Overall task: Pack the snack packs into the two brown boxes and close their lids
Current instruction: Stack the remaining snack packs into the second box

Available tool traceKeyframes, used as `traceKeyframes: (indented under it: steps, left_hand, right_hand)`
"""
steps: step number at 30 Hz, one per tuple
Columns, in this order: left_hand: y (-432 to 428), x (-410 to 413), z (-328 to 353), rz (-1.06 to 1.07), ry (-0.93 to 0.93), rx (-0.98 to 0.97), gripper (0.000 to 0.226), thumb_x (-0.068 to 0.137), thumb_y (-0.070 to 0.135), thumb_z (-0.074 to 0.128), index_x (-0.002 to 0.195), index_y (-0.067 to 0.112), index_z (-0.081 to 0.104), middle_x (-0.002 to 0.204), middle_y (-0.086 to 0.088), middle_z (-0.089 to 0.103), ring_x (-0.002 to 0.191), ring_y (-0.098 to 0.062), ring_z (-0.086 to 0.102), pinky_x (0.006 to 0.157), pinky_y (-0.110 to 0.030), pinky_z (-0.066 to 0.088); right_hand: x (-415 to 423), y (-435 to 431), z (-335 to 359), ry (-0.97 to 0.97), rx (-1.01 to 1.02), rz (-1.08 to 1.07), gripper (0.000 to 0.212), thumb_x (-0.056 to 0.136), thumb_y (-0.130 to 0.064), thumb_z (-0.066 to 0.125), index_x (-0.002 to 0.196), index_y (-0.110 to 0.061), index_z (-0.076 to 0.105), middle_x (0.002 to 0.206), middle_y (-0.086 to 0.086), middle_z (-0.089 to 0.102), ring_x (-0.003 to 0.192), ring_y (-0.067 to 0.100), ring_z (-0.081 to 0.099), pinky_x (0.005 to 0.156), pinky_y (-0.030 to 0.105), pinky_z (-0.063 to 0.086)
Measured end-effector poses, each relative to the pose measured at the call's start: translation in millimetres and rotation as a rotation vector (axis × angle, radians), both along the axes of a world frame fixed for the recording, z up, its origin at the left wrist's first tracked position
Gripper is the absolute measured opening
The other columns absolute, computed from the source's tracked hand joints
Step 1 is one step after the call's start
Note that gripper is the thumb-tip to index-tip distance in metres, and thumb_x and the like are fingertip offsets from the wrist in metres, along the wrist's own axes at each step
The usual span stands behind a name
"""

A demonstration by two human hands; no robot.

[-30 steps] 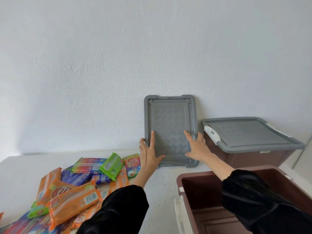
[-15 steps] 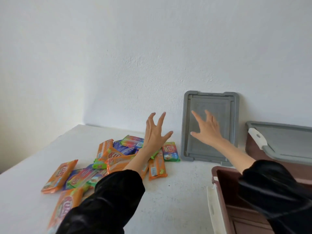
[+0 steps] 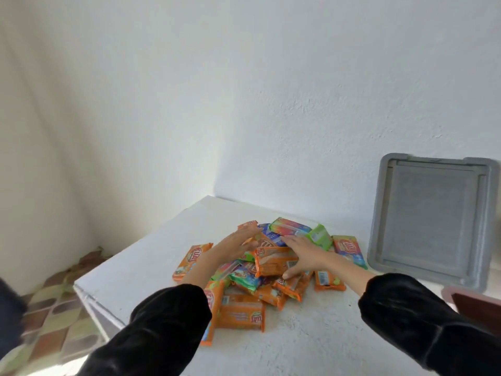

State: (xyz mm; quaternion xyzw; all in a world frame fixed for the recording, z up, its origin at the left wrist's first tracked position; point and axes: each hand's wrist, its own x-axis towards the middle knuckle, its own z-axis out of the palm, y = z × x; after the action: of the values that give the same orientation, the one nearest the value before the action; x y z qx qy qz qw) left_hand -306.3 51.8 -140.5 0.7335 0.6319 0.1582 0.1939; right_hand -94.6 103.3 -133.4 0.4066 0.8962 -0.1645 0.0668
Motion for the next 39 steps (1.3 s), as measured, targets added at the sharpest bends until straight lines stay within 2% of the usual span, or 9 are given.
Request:
traceKeyframes:
  steps: [6,10,13,16,21,24,29,36,39]
  left_hand:
    - [15,-3,-3,-0.088,0.062,0.075,0.050,0.097,0.021,0.046,0.144,0.027,0.031,0.148,0.000,0.033,0.138,-0.018,0.025,0.112,-0.033,0.021]
    - [29,-4,-6,-0.151,0.155,0.017,0.057,0.090,0.028,0.058,0.142,0.025,0.036,0.141,-0.003,0.037,0.131,-0.022,0.030,0.111,-0.040,0.027]
    - [33,-3,-10,-0.178,0.395,0.059,0.074,0.079,0.037,0.069,0.143,0.031,0.031,0.146,-0.003,0.026,0.135,-0.024,0.021,0.111,-0.044,0.025]
    - [36,6,-6,-0.243,0.543,0.150,0.079,0.073,0.044,0.072,0.141,0.030,0.035,0.155,0.003,0.016,0.144,-0.021,0.005,0.114,-0.048,0.012]
    - [39,24,11,-0.297,0.522,0.055,0.068,0.069,0.041,0.077,0.129,0.021,0.052,0.124,-0.001,0.054,0.116,-0.020,0.047,0.095,-0.030,0.038]
    - [35,21,20,-0.258,0.512,0.055,0.062,0.066,0.046,0.079,0.119,0.020,0.058,0.111,-0.001,0.057,0.096,-0.014,0.048,0.081,-0.023,0.038]
    - [19,31,51,-0.165,0.410,0.167,0.064,0.061,0.049,0.081,0.114,0.017,0.062,0.103,-0.001,0.061,0.088,-0.014,0.053,0.075,-0.024,0.041]
    - [-4,149,110,-0.285,0.388,0.281,0.060,0.061,0.055,0.078,0.108,0.020,0.064,0.098,0.002,0.063,0.088,-0.016,0.058,0.078,-0.032,0.047]
    - [-13,216,122,-0.362,0.366,0.300,0.061,0.064,0.054,0.077,0.111,0.018,0.064,0.101,0.002,0.065,0.090,-0.016,0.059,0.080,-0.031,0.046]
  right_hand:
    - [9,-5,-11,0.129,0.019,-0.052,0.088,0.078,-0.051,0.066,0.147,-0.019,0.023,0.151,0.000,0.028,0.138,0.018,0.029,0.111,0.031,0.027]
    - [24,-5,-11,0.026,0.137,-0.048,0.080,0.076,-0.056,0.065,0.139,-0.016,0.037,0.135,0.001,0.049,0.120,0.017,0.048,0.095,0.028,0.040]
    - [40,-3,-6,-0.081,0.104,-0.046,0.079,0.076,-0.056,0.064,0.138,-0.015,0.039,0.133,0.003,0.050,0.118,0.019,0.049,0.094,0.029,0.041]
    - [46,-5,-3,-0.089,0.094,0.032,0.084,0.077,-0.047,0.068,0.145,-0.019,0.028,0.146,0.000,0.038,0.131,0.018,0.038,0.106,0.031,0.033]
    - [38,-13,-4,-0.061,0.138,0.054,0.082,0.075,-0.033,0.072,0.144,-0.017,0.030,0.142,0.003,0.042,0.129,0.019,0.040,0.105,0.031,0.034]
    - [46,-13,6,-0.097,0.174,0.027,0.080,0.070,-0.028,0.077,0.139,-0.017,0.037,0.136,0.003,0.048,0.122,0.021,0.046,0.099,0.032,0.041]
    - [91,-17,53,-0.020,0.296,-0.101,0.074,0.067,-0.017,0.077,0.133,-0.019,0.044,0.124,0.003,0.053,0.111,0.021,0.051,0.079,0.026,0.039]
    - [202,-54,119,0.070,0.348,-0.341,0.078,0.062,-0.021,0.084,0.131,-0.017,0.048,0.128,0.005,0.056,0.113,0.023,0.054,0.078,0.026,0.040]
    - [253,-84,128,0.035,0.323,-0.436,0.081,0.061,-0.021,0.085,0.132,-0.017,0.046,0.132,0.004,0.055,0.114,0.023,0.054,0.086,0.032,0.046]
